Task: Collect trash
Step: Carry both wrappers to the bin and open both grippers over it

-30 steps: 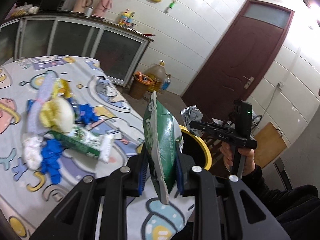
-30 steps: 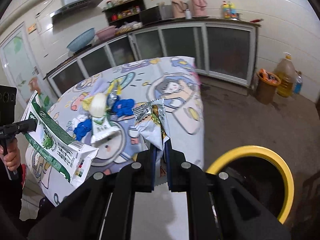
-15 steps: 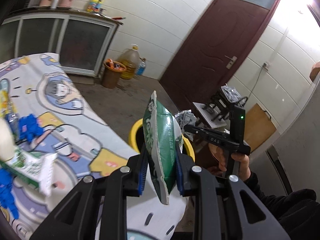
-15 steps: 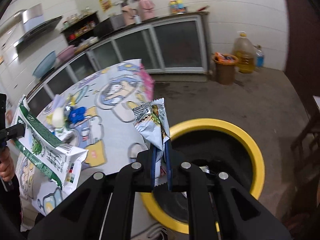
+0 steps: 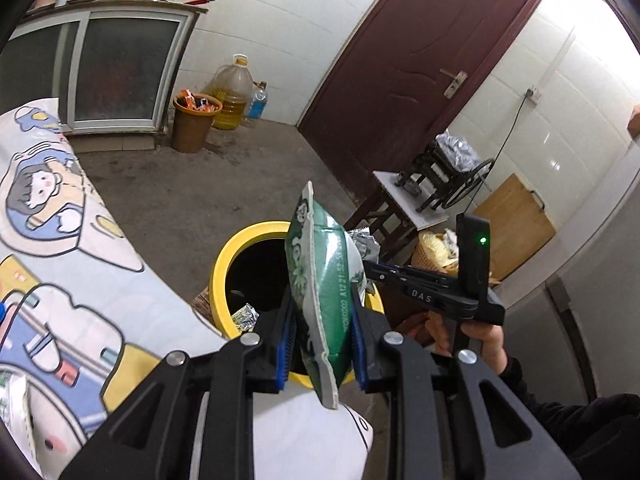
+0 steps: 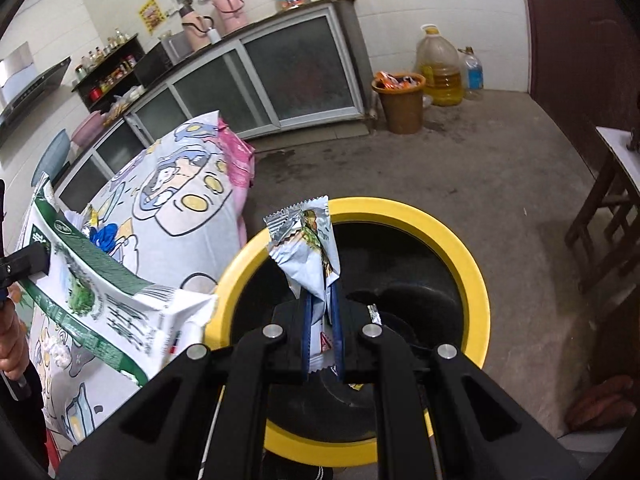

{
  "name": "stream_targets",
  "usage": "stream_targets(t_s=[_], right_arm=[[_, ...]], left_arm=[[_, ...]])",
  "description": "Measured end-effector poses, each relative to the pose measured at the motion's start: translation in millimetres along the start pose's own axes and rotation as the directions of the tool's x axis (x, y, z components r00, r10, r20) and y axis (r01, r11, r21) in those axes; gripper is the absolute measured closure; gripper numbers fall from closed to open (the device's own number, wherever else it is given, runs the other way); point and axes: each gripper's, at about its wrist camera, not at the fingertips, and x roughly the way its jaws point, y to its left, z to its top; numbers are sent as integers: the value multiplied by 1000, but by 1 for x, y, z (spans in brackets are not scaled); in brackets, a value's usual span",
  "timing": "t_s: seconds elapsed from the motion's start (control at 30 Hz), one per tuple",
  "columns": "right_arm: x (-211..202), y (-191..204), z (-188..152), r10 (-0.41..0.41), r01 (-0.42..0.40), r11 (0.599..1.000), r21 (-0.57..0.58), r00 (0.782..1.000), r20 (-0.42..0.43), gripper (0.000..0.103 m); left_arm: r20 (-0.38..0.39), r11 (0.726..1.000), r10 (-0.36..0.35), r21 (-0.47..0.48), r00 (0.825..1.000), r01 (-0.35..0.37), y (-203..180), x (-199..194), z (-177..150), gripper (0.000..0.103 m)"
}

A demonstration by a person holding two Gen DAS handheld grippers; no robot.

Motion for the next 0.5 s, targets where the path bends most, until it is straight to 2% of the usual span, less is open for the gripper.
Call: stream_targets(t_s=[0.3,0.4,0.5], right_arm=[[10,-19,11,-35,36,999,38,999,-8,92],[11,-25,14,-45,46,997,59,999,-9,86],[10,-34,18,-63,64,994,88,998,-7,72]], left_arm=[[-72,1000,5,17,997,-4,-10,53,8,81],[-80,1000,12,12,997,-11,-11,63,9,81],[-80,1000,3,-8,997,-4,-8,66,8,74]])
